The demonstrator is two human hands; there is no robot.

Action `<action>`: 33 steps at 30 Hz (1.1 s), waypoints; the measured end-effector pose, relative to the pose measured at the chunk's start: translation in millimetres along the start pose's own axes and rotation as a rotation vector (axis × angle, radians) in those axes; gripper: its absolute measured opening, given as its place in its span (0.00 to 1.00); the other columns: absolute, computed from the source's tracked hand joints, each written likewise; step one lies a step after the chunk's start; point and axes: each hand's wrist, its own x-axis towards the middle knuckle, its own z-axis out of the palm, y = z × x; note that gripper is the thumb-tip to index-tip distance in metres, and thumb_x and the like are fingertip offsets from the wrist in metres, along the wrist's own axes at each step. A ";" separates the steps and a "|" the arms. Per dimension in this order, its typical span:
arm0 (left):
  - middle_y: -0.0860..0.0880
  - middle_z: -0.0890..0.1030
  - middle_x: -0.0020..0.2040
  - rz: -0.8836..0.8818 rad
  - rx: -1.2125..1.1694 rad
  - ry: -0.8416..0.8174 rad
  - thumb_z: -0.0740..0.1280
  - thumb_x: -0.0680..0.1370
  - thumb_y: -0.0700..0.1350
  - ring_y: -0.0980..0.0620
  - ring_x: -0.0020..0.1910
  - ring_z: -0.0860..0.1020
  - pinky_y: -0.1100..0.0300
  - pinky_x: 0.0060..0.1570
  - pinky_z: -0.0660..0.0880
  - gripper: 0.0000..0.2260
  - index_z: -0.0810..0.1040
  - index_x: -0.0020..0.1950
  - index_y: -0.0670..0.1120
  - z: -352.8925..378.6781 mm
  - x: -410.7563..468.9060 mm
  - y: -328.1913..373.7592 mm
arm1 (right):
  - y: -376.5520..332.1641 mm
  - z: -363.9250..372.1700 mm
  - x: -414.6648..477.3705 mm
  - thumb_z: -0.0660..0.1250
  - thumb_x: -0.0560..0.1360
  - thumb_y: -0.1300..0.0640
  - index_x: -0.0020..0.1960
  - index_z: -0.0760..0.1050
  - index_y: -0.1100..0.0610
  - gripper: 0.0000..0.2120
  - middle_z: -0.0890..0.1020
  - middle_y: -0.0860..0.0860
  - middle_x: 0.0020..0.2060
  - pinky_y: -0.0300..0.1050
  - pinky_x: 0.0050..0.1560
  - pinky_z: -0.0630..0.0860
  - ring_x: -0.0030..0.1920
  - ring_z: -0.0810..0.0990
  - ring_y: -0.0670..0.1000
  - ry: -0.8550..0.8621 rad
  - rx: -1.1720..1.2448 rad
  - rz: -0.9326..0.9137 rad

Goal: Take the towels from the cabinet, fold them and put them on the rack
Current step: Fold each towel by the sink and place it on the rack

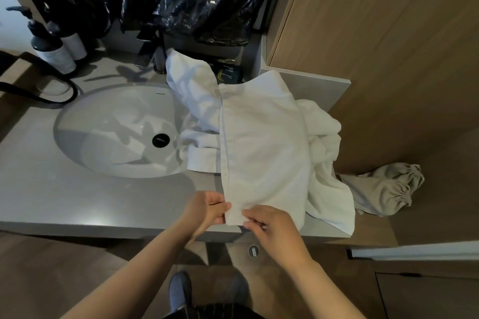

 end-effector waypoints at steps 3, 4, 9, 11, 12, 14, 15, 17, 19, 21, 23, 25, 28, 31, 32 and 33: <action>0.40 0.84 0.44 0.078 0.145 0.022 0.64 0.80 0.38 0.43 0.45 0.83 0.52 0.50 0.80 0.08 0.80 0.46 0.35 -4.2 -1.0 4.8 | 17.4 -15.0 -14.1 0.69 0.77 0.49 0.62 0.80 0.46 0.13 0.80 0.42 0.59 0.39 0.66 0.70 0.60 0.72 0.40 0.253 -0.078 -0.047; 0.40 0.83 0.40 0.108 0.183 0.037 0.64 0.81 0.40 0.41 0.41 0.81 0.51 0.49 0.78 0.10 0.80 0.45 0.34 -5.6 -2.5 6.3 | 22.6 -20.2 -18.8 0.70 0.76 0.48 0.62 0.79 0.46 0.15 0.79 0.43 0.60 0.46 0.67 0.71 0.62 0.71 0.43 0.342 -0.115 -0.067; 0.34 0.77 0.41 0.167 0.088 -0.008 0.61 0.82 0.46 0.38 0.41 0.77 0.55 0.48 0.78 0.16 0.76 0.48 0.32 -6.5 -17.6 17.5 | 33.7 -26.8 -28.7 0.74 0.68 0.38 0.75 0.61 0.43 0.40 0.54 0.42 0.78 0.51 0.74 0.56 0.78 0.47 0.47 0.307 -0.156 -0.032; 0.32 0.75 0.45 0.165 -0.013 -0.029 0.59 0.82 0.45 0.35 0.47 0.78 0.49 0.55 0.78 0.17 0.72 0.53 0.29 -4.1 -20.4 22.7 | 33.0 -23.8 -27.8 0.75 0.69 0.41 0.76 0.60 0.44 0.40 0.50 0.41 0.79 0.53 0.74 0.61 0.79 0.45 0.46 0.310 -0.137 -0.030; 0.34 0.74 0.43 0.161 -0.047 -0.021 0.60 0.82 0.45 0.37 0.46 0.77 0.48 0.57 0.78 0.17 0.72 0.52 0.29 -2.7 -20.7 25.5 | 32.3 -24.6 -26.6 0.76 0.70 0.44 0.75 0.62 0.46 0.38 0.52 0.41 0.78 0.53 0.71 0.68 0.79 0.50 0.47 0.344 -0.109 -0.023; 0.40 0.74 0.43 0.150 -0.094 0.001 0.60 0.82 0.44 0.42 0.46 0.75 0.47 0.60 0.76 0.13 0.74 0.48 0.34 0.1 -21.1 30.7 | 32.4 -29.3 -25.5 0.77 0.71 0.53 0.71 0.68 0.48 0.32 0.59 0.40 0.75 0.45 0.60 0.79 0.72 0.68 0.52 0.392 -0.007 -0.015; 0.40 0.75 0.43 0.124 -0.123 0.006 0.60 0.82 0.44 0.43 0.47 0.75 0.48 0.61 0.75 0.11 0.75 0.48 0.36 1.0 -20.6 30.6 | 33.6 -31.6 -25.9 0.76 0.71 0.57 0.70 0.71 0.49 0.29 0.62 0.39 0.73 0.38 0.55 0.80 0.64 0.76 0.53 0.407 0.032 -0.023; 0.42 0.78 0.46 0.020 -0.203 0.002 0.61 0.82 0.44 0.46 0.49 0.76 0.50 0.60 0.74 0.10 0.75 0.51 0.37 2.7 -18.4 26.6 | 33.8 -38.0 -28.6 0.75 0.72 0.60 0.65 0.75 0.47 0.23 0.69 0.39 0.71 0.28 0.56 0.75 0.58 0.79 0.50 0.432 0.085 -0.037; 0.46 0.83 0.49 -0.110 -0.291 -0.026 0.62 0.81 0.46 0.47 0.54 0.77 0.48 0.60 0.72 0.12 0.76 0.55 0.38 7.4 -14.9 20.3 | 30.1 -45.2 -33.1 0.73 0.73 0.60 0.61 0.77 0.43 0.20 0.73 0.37 0.67 0.27 0.61 0.71 0.64 0.74 0.40 0.445 0.168 -0.049; 0.47 0.83 0.53 -0.206 -0.375 -0.075 0.62 0.80 0.48 0.45 0.58 0.77 0.43 0.64 0.69 0.11 0.75 0.59 0.45 15.4 -12.7 12.3 | 24.2 -50.7 -37.8 0.71 0.74 0.61 0.59 0.77 0.40 0.20 0.74 0.35 0.65 0.26 0.60 0.70 0.65 0.71 0.34 0.435 0.247 -0.060; 0.45 0.79 0.59 -0.272 -0.445 -0.106 0.63 0.79 0.50 0.43 0.61 0.76 0.40 0.67 0.67 0.12 0.74 0.61 0.48 22.1 -9.2 5.7 | 18.6 -57.4 -41.1 0.70 0.74 0.62 0.58 0.77 0.38 0.21 0.75 0.34 0.63 0.25 0.58 0.70 0.65 0.71 0.33 0.437 0.284 -0.058; 0.44 0.78 0.61 -0.309 -0.483 -0.126 0.64 0.79 0.49 0.42 0.61 0.76 0.42 0.66 0.69 0.12 0.74 0.61 0.48 24.0 -7.1 1.0 | 13.9 -66.7 -42.8 0.70 0.74 0.62 0.58 0.77 0.38 0.21 0.76 0.33 0.63 0.26 0.57 0.72 0.64 0.72 0.33 0.438 0.287 -0.049; 0.45 0.82 0.60 -0.312 -0.456 -0.174 0.65 0.77 0.50 0.44 0.60 0.79 0.50 0.58 0.74 0.16 0.73 0.64 0.48 19.5 -8.0 -3.0 | 7.4 -80.2 -44.8 0.70 0.73 0.61 0.58 0.78 0.40 0.21 0.76 0.33 0.63 0.37 0.58 0.78 0.65 0.71 0.33 0.399 0.300 -0.035; 0.45 0.82 0.60 -0.285 -0.414 -0.204 0.65 0.77 0.51 0.43 0.60 0.79 0.47 0.58 0.75 0.17 0.73 0.64 0.47 17.2 -11.9 -9.0 | -0.2 -88.9 -46.3 0.70 0.72 0.61 0.59 0.79 0.42 0.20 0.76 0.34 0.64 0.46 0.60 0.79 0.66 0.70 0.33 0.378 0.332 -0.041; 0.43 0.81 0.60 -0.279 -0.438 -0.194 0.64 0.78 0.50 0.42 0.60 0.79 0.45 0.58 0.75 0.16 0.73 0.64 0.45 19.1 -13.1 -10.3 | -2.9 -91.0 -46.7 0.70 0.71 0.60 0.59 0.79 0.42 0.19 0.75 0.34 0.64 0.48 0.60 0.79 0.66 0.70 0.33 0.371 0.341 -0.046; 0.41 0.81 0.60 -0.269 -0.487 -0.173 0.64 0.79 0.49 0.41 0.59 0.79 0.44 0.56 0.77 0.15 0.73 0.64 0.43 21.5 -14.8 -10.1 | -5.2 -93.1 -47.4 0.70 0.71 0.60 0.59 0.79 0.42 0.20 0.75 0.34 0.64 0.48 0.61 0.79 0.66 0.70 0.33 0.361 0.349 -0.049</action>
